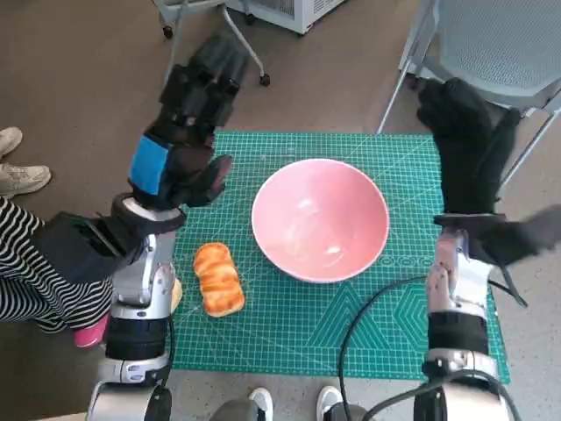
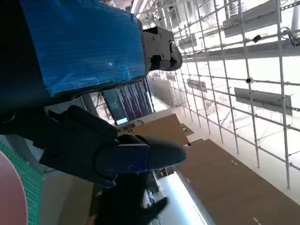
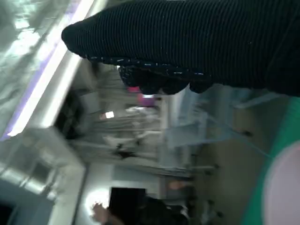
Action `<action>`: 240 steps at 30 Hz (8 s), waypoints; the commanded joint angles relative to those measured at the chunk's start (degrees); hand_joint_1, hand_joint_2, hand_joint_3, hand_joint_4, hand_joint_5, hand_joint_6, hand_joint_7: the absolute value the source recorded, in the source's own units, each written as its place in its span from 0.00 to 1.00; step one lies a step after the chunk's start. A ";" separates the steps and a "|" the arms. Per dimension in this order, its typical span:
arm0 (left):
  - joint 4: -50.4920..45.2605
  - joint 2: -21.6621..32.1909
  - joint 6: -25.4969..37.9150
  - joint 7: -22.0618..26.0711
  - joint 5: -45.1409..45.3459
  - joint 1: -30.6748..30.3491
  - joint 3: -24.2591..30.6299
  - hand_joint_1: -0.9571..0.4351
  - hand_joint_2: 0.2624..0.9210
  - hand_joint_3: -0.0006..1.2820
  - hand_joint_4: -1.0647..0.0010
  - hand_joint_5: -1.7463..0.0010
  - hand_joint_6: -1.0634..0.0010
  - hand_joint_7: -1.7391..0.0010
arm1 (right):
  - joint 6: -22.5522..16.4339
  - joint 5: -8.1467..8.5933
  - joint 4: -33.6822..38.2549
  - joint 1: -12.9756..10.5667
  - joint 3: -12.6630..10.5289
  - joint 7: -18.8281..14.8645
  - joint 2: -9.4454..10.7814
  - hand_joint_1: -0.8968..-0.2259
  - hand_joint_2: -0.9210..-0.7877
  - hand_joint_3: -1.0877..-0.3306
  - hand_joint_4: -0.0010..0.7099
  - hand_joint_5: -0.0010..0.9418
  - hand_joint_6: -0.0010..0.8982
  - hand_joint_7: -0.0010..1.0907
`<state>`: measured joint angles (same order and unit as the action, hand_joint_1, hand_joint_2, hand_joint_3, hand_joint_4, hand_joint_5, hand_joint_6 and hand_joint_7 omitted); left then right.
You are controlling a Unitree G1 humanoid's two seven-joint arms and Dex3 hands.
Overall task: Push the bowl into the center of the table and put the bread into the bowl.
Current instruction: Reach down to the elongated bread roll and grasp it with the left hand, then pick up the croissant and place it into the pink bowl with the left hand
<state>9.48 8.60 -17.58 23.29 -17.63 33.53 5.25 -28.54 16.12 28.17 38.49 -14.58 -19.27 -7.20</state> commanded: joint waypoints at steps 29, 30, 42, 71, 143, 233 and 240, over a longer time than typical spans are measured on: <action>1.29 8.05 -1.64 8.74 0.03 5.57 3.19 0.14 1.00 0.22 0.90 1.00 0.98 0.75 | 8.79 -0.54 -20.00 -6.19 6.02 -0.89 -3.05 0.31 0.00 0.57 0.27 0.02 0.06 0.54; 2.47 10.34 -3.14 10.49 0.87 6.30 3.43 0.14 1.00 0.20 0.89 0.99 0.97 0.75 | 8.94 -0.52 -20.25 -6.35 5.98 -0.76 -3.02 0.31 0.00 0.57 0.27 0.02 0.06 0.54; 12.27 27.51 -15.97 30.11 5.89 11.49 -0.82 0.29 0.79 0.01 0.84 0.99 0.95 0.72 | 9.74 0.14 -20.82 -7.03 5.42 0.09 -2.86 0.29 0.00 0.58 0.28 0.02 0.06 0.54; 4.22 38.37 -26.06 33.96 18.86 1.82 -10.39 0.45 0.66 0.00 0.70 0.99 0.67 0.85 | 10.32 1.70 -21.51 -7.55 4.29 0.12 -3.12 0.31 0.00 0.59 0.28 0.01 0.07 0.52; 33.99 29.22 -39.35 13.90 44.24 3.72 -28.31 0.64 0.92 0.04 0.40 0.96 0.41 0.91 | 10.05 1.16 -23.20 -10.40 3.96 0.64 -3.97 0.33 0.00 0.56 0.24 0.00 0.05 0.52; 27.18 10.82 -22.48 0.20 42.35 24.88 -24.76 0.69 1.00 0.05 0.37 0.38 0.38 0.29 | 10.32 1.62 -24.14 -11.34 2.96 0.71 -5.11 0.34 0.00 0.54 0.20 0.00 0.01 0.56; 33.51 9.57 -24.59 -1.29 43.65 26.34 -26.21 0.69 1.00 0.09 0.42 0.34 0.44 0.26 | 10.48 1.21 -24.79 -11.65 3.05 1.14 -5.12 0.34 0.00 0.54 0.20 0.00 0.01 0.56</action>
<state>41.33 18.58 -41.00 22.92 25.16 58.03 -20.35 -19.00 17.81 3.48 28.19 -11.42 -18.65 -12.06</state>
